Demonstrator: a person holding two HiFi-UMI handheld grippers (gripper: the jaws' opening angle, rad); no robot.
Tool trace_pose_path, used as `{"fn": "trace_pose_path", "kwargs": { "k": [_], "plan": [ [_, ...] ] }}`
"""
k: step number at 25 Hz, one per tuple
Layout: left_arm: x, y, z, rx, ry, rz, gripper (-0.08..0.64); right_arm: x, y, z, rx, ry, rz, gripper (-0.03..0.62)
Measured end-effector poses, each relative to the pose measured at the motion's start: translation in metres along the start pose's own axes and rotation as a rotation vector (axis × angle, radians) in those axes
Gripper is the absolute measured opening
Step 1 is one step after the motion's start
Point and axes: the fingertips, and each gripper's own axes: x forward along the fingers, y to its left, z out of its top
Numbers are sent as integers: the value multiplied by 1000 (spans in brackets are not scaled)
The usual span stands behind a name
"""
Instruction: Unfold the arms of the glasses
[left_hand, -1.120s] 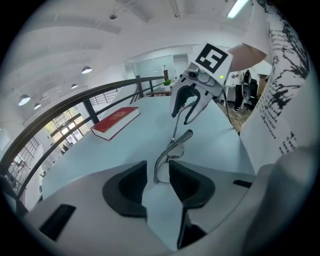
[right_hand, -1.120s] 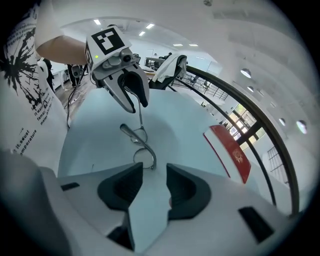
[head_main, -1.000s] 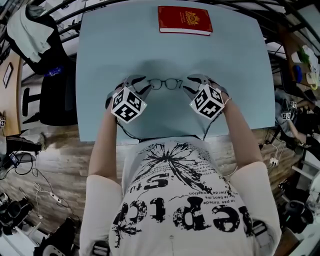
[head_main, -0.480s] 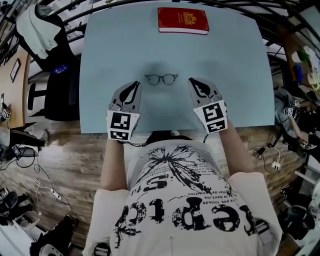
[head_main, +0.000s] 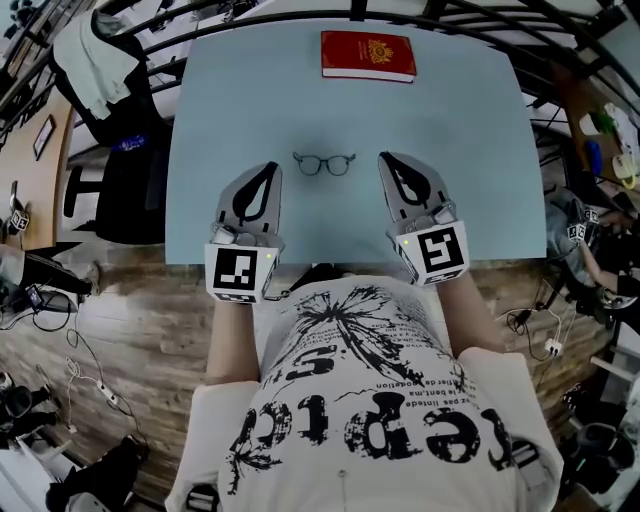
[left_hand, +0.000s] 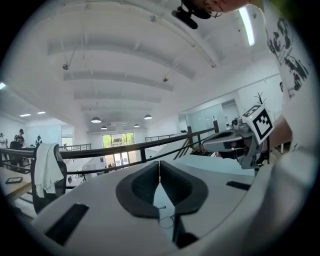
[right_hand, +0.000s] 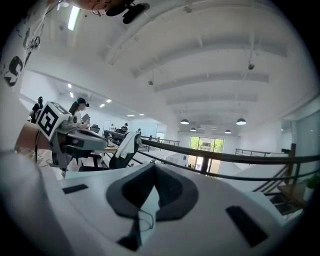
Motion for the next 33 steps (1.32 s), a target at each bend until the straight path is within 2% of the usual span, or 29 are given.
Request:
{"fn": "trace_pose_path", "kwargs": {
  "k": [3,6,15,26,33],
  "plan": [
    [-2,-9,11,23,-12,-28,21,2,3,4,5,-11,12,9],
    [0,-8,15,32,-22,-24,21,5,4,6,1,-15,13,9],
    [5,0,8,13,-5,-4,21,9,-1,-2,14,-4,-9,8],
    [11,5,-2,15,25,-21,21,17,6,-3,-16,2,-8,8],
    [16,6,-4,19,36,-35,21,21,-2,-3,-1,2,-33,8]
  ]
}}
